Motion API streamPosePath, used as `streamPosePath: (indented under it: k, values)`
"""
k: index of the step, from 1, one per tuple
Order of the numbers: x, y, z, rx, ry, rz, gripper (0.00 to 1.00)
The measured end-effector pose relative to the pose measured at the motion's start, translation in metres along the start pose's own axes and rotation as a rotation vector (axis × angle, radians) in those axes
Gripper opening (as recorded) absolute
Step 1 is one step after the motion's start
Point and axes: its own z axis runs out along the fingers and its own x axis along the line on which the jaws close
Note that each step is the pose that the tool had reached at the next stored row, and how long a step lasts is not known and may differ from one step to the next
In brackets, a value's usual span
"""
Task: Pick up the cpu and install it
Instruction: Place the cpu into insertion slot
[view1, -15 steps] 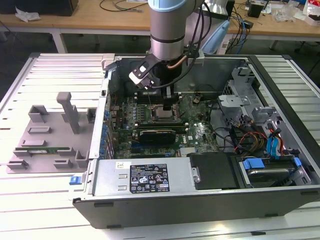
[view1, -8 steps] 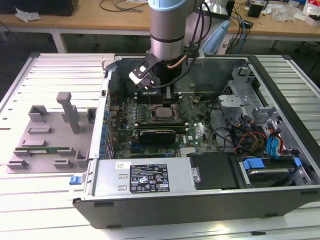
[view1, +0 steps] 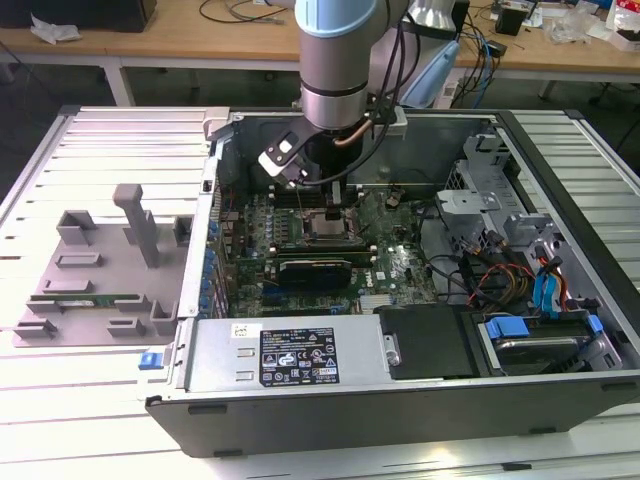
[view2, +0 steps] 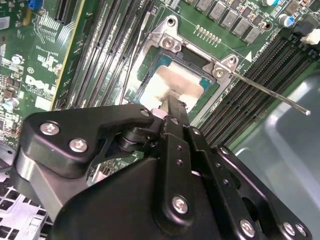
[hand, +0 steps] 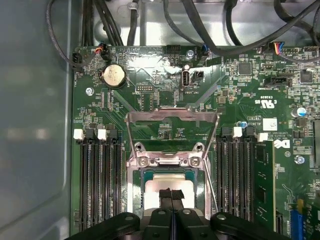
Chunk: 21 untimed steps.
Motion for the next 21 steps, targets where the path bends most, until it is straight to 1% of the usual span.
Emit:
streamPosePath:
  k: [2, 7, 15, 18, 21]
  values:
    - [-0.0001, -0.0022, 0.0034, -0.0057, 0.0043, 0.0, 0.11]
    - [-0.0002, -0.0043, 0.0106, -0.0111, 0.0061, 0.0, 0.11]
    - [-0.0002, -0.0051, 0.0126, -0.0124, 0.0064, 0.0, 0.11]
    - [-0.0002, -0.0051, 0.013, -0.0128, 0.0123, 0.001, 0.11]
    - [-0.0002, -0.0051, 0.0131, -0.0129, 0.0125, 0.001, 0.11]
